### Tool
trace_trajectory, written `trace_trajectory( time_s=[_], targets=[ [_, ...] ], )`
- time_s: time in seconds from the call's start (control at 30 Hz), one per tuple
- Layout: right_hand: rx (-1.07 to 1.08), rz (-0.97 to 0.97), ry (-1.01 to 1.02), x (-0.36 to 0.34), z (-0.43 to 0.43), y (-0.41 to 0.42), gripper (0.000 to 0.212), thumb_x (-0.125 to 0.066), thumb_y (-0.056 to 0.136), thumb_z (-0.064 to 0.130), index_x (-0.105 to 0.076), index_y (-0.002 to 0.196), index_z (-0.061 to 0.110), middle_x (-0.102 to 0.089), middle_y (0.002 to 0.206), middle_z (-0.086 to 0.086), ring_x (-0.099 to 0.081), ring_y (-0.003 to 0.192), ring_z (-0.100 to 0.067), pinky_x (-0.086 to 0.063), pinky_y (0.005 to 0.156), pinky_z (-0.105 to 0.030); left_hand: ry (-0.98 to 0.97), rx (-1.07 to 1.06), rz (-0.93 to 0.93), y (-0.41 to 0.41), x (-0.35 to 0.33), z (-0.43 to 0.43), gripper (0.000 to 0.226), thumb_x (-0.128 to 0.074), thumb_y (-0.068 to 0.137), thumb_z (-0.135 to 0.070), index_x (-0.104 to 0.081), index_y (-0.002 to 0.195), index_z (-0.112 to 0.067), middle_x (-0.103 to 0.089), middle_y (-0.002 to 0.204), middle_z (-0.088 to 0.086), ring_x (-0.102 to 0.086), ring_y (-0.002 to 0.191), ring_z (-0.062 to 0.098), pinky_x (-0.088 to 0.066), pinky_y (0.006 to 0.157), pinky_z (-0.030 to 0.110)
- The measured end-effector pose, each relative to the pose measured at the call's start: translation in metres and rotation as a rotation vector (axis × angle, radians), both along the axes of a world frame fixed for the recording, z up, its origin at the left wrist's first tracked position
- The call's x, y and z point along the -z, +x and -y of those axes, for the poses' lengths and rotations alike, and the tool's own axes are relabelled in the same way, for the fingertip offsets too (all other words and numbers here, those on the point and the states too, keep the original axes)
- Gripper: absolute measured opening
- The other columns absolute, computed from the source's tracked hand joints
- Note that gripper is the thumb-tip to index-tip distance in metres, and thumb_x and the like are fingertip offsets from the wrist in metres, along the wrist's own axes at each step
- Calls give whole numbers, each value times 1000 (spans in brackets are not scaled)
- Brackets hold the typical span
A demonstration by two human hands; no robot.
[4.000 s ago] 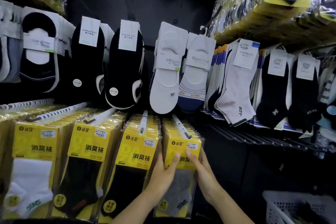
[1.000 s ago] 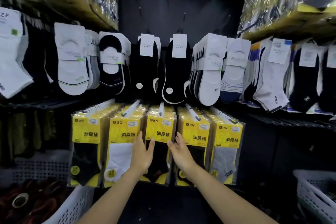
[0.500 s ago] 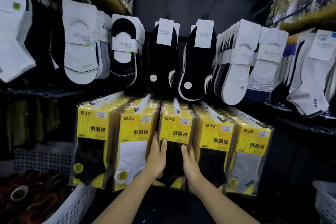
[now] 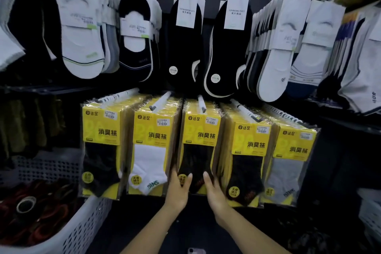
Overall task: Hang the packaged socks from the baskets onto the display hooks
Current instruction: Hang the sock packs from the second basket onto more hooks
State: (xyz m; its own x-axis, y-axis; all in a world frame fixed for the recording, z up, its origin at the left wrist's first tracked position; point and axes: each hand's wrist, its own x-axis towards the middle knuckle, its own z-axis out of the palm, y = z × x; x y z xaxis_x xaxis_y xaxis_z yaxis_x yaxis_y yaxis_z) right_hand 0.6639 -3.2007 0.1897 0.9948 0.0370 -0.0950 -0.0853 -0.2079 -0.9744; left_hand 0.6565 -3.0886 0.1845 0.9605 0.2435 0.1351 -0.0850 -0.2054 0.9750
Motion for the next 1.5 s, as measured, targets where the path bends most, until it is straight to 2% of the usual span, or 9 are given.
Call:
trace_trajectory(
  time_s=[0.27, 0.4, 0.53, 0.7, 0.87, 1.07, 1.3, 1.43, 1.5],
  targets=[
    [22, 53, 53, -23, 1, -25, 56, -39, 99, 41, -24, 149, 19, -35, 151, -6, -33, 138, -24, -30, 107, -32, -21, -59, 132, -38, -4, 7, 68, -59, 91, -21, -23, 148, -10, -35, 149, 8, -32, 137, 18, -32, 112, 41],
    [-7, 199, 88, -45, 10, -42, 54, -48, 98, 30, -28, 148, 21, -40, 149, -1, -36, 136, -16, -31, 105, -26, -29, -60, 213, -69, -13, 4, 67, -55, 92, -28, -20, 148, -20, -27, 151, -6, -24, 136, 4, -27, 112, 27],
    [36, 343, 82, -73, 19, -53, 61, -53, 96, 24, -25, 149, 17, -31, 154, -2, -28, 142, -16, -26, 113, -30, -41, -147, 345, -81, -52, -21, 44, -53, 92, -33, -40, 134, -28, -48, 136, -3, -46, 126, 14, -40, 103, 30],
    [-49, 469, 25, -97, -2, -60, 52, -54, 96, 25, -35, 145, 20, -38, 148, 4, -35, 136, -12, -29, 107, -22, 82, -250, 358, -70, -92, -65, 60, -51, 94, -36, -28, 147, -18, -32, 149, 0, -32, 135, 17, -31, 110, 35],
    [-230, 406, 4, -111, -48, -54, 56, -44, 100, 31, -22, 150, 21, -24, 156, 6, -24, 143, -12, -24, 111, -26, 167, -265, 253, -53, -101, -99, 68, -44, 96, -43, -13, 151, -17, -19, 157, 3, -23, 142, 21, -26, 115, 43],
    [-289, 365, 85, -127, -92, -39, 61, -33, 103, 30, 3, 152, 26, -3, 161, 6, -7, 148, -15, -14, 117, -32, 182, -186, 275, -36, -100, -107, 64, -40, 98, -41, -15, 151, -18, -25, 155, 1, -23, 142, 17, -24, 115, 38],
    [-193, 319, 114, -97, -107, -19, 62, -35, 102, 33, -1, 153, 23, -6, 161, 3, -8, 148, -18, -14, 118, -34, 86, -98, 269, -23, -80, -115, 65, -38, 98, -37, -6, 152, -18, -13, 158, -2, -16, 144, 15, -20, 114, 30],
    [-155, 192, 106, -43, -107, -20, 59, -38, 102, 30, -11, 153, 21, -19, 158, -2, -22, 144, -20, -23, 118, -40, 63, -118, 211, -20, -43, -113, 58, -37, 100, -28, -12, 150, -11, -22, 155, 5, -23, 142, 17, -21, 115, 31],
    [-156, 160, 33, -21, -105, -23, 58, -37, 102, 31, -11, 152, 20, -16, 158, 0, -20, 144, -19, -20, 117, -33, 76, -120, 204, -20, -24, -114, 55, -38, 100, -25, -18, 149, -8, -31, 152, 8, -30, 138, 16, -25, 112, 28]
  ],
)
